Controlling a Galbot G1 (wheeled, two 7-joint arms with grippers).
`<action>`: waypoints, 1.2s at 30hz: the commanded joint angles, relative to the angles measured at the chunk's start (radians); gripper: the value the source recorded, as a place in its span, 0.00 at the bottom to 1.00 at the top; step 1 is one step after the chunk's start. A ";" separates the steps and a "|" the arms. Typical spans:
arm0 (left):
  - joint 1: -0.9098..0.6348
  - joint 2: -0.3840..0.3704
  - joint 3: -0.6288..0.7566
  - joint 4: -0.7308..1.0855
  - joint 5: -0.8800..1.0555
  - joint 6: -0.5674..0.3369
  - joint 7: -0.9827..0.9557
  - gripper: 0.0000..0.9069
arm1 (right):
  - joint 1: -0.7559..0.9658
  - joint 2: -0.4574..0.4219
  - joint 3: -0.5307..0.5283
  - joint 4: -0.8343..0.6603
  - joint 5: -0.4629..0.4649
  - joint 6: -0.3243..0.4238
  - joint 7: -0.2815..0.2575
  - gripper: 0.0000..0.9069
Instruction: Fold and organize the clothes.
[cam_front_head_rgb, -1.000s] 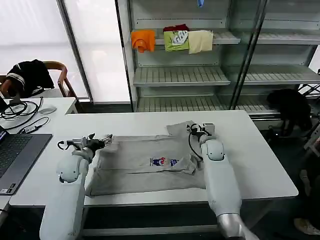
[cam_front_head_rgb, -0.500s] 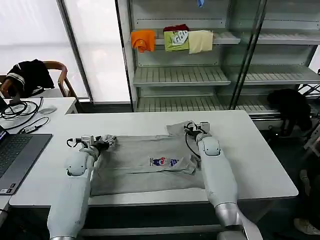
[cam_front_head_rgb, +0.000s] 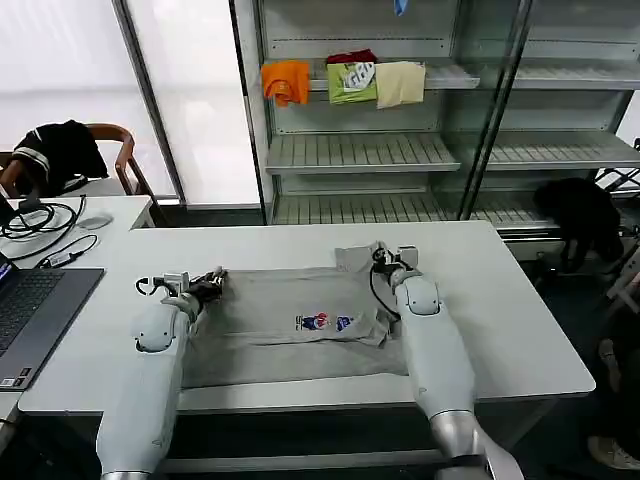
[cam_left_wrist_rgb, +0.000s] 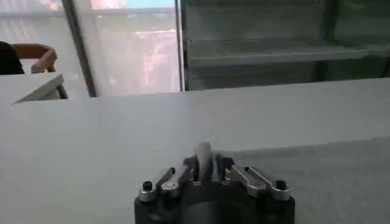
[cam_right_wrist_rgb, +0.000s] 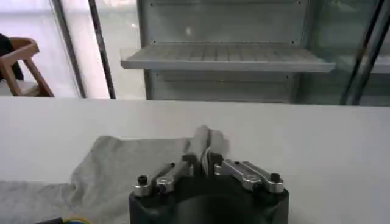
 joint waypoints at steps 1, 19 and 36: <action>-0.001 -0.001 -0.007 -0.055 -0.121 -0.069 -0.023 0.00 | -0.034 0.049 -0.006 0.070 0.080 0.108 0.032 0.00; 0.249 0.035 -0.089 -0.425 -0.322 -0.039 -0.008 0.01 | -0.432 -0.060 -0.086 0.739 0.211 -0.063 0.086 0.00; 0.437 0.056 -0.173 -0.484 -0.491 -0.030 0.113 0.01 | -0.744 -0.161 0.011 0.991 0.291 -0.128 0.090 0.00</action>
